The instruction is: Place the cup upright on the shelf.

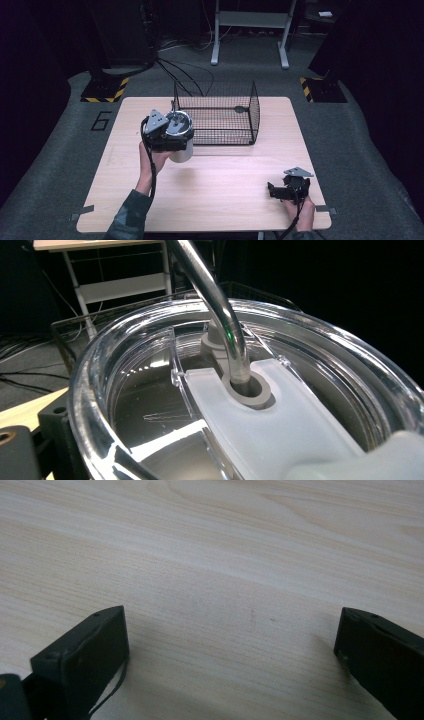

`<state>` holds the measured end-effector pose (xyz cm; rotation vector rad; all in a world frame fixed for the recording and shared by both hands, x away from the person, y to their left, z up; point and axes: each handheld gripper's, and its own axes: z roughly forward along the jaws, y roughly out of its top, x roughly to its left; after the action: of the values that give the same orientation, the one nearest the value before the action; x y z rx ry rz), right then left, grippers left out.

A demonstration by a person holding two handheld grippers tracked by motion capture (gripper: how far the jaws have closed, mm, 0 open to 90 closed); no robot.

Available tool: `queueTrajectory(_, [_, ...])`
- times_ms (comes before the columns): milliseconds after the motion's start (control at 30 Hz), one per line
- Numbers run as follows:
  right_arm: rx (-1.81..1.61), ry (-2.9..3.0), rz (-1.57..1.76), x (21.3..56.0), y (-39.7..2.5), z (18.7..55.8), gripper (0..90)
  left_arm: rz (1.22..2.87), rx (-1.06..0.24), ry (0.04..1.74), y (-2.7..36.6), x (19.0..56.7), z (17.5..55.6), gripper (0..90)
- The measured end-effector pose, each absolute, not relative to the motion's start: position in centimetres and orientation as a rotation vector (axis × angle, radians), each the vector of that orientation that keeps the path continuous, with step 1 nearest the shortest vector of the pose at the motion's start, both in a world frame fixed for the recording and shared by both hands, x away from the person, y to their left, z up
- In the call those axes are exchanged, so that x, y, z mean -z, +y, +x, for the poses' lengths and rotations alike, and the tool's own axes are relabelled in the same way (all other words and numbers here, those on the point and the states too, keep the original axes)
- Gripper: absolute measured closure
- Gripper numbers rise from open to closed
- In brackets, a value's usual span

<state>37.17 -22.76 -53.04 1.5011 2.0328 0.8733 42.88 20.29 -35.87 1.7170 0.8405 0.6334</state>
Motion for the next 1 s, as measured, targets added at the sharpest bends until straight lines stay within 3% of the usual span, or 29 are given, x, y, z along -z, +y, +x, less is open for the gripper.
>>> queueTrajectory(1000, [-0.873, 2.035, 1.501, 53.0, -22.8, 37.2, 0.6, 1.714, -0.608, 0.768, 17.7, 31.8, 45.9, 2.4])
